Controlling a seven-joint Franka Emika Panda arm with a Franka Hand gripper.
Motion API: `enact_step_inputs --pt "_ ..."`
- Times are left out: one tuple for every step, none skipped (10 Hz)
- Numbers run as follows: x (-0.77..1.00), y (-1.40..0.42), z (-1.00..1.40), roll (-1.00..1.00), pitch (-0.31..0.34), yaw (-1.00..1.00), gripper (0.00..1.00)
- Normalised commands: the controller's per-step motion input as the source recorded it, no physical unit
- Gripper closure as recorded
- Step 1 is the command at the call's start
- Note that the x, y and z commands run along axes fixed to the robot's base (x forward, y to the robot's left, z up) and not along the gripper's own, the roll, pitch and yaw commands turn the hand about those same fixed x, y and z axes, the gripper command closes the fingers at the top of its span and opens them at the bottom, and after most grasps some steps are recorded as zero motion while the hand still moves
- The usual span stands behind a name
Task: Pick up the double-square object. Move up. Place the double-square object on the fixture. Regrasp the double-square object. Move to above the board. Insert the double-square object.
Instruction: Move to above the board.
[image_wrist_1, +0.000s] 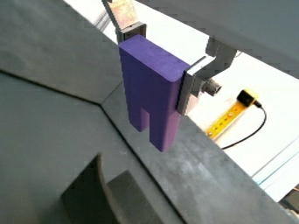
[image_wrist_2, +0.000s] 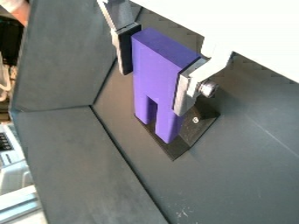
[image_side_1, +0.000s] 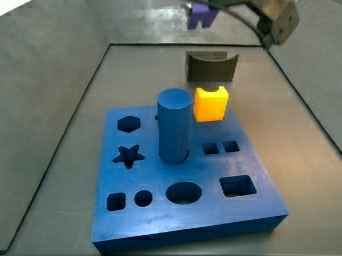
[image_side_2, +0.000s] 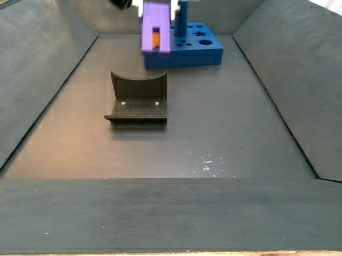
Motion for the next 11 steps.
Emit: enact_step_inputs --pt "-0.22 -0.21 1.0 -0.04 0.071 -0.13 1.0" --pt "-0.21 -0.2 1.0 -0.04 0.107 -0.1 1.0" --pt "-0.2 -0.19 1.0 -0.03 0.139 -0.06 1.0" --pt "-0.2 -0.18 1.0 -0.03 0.146 -0.04 1.0" --pt "-0.18 -0.16 1.0 -0.04 0.149 0.01 1.0" --pt "-0.18 -0.16 1.0 -0.04 0.141 0.04 1.0" --pt "-0.17 -0.14 1.0 -0.04 0.129 0.06 1.0" --pt "-0.15 -0.13 1.0 -0.04 0.119 0.08 1.0" --pt "-0.13 -0.12 1.0 -0.04 0.102 0.09 1.0" --pt "-0.12 -0.11 1.0 -0.04 0.096 0.1 1.0" --pt "-0.09 -0.1 1.0 -0.04 0.088 0.1 1.0"
